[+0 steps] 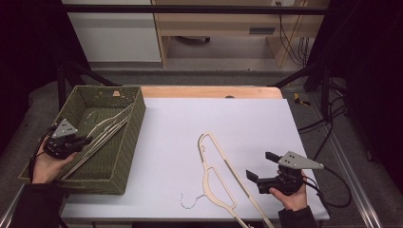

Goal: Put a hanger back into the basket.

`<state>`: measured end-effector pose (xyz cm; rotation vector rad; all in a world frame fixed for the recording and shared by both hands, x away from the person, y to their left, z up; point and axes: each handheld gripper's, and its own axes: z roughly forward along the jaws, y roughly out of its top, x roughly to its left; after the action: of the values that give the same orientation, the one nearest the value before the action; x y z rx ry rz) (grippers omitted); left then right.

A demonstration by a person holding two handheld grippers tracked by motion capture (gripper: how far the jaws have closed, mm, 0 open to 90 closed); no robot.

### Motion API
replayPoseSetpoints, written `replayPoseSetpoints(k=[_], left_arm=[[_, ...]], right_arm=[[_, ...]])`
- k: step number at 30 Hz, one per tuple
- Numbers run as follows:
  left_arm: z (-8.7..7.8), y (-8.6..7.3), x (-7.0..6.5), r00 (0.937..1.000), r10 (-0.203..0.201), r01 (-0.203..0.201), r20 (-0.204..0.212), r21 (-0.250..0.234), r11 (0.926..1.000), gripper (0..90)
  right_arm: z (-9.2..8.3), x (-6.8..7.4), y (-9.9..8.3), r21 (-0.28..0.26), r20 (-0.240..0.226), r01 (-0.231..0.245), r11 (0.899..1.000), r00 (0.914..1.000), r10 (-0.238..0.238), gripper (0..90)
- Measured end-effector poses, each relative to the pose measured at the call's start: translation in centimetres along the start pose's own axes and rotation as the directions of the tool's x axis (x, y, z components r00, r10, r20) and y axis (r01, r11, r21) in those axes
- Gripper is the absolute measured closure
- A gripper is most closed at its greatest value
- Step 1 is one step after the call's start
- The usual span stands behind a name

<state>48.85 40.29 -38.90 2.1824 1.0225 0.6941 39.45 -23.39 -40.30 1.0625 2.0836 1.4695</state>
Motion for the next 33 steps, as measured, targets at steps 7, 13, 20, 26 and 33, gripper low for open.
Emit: replayPoseSetpoints(k=[7, 13, 20, 26, 33], left_arm=[[0.1, 0.3, -0.3, 0.9981, -0.043, 0.042, 0.046, 0.020, 0.9989, 80.4], [-1.0, 0.8, -0.4, 0.9957, -0.066, 0.068, 0.065, -0.021, 0.9975, 70.9], [-3.1, 1.6, -0.8, 0.9952, -0.080, 0.086, 0.057, -0.108, 0.9905, 66.2], [-5.1, 2.8, -2.5, 0.9932, -0.101, 0.112, 0.058, -0.226, 0.9677, 55.2], [-6.2, 4.3, -4.8, 0.9880, -0.119, 0.146, 0.099, -0.336, 0.9305, 29.7]], right_arm=[[0.0, 0.0, 0.0, 0.000, 0.001, 0.004, 1.000, 1.0000, -0.004, 3.2], [-0.1, 0.0, 0.0, 0.001, -0.003, 0.009, 1.000, 1.0000, -0.009, 3.2], [-0.1, 0.1, 0.0, -0.007, -0.001, 0.003, 1.000, 1.0000, -0.003, 3.2], [-0.2, 0.1, 0.0, -0.008, -0.008, 0.005, 1.000, 1.0000, -0.005, 3.1], [-0.2, 0.2, 0.1, -0.021, -0.009, 0.009, 1.000, 0.9999, -0.009, 2.9]])
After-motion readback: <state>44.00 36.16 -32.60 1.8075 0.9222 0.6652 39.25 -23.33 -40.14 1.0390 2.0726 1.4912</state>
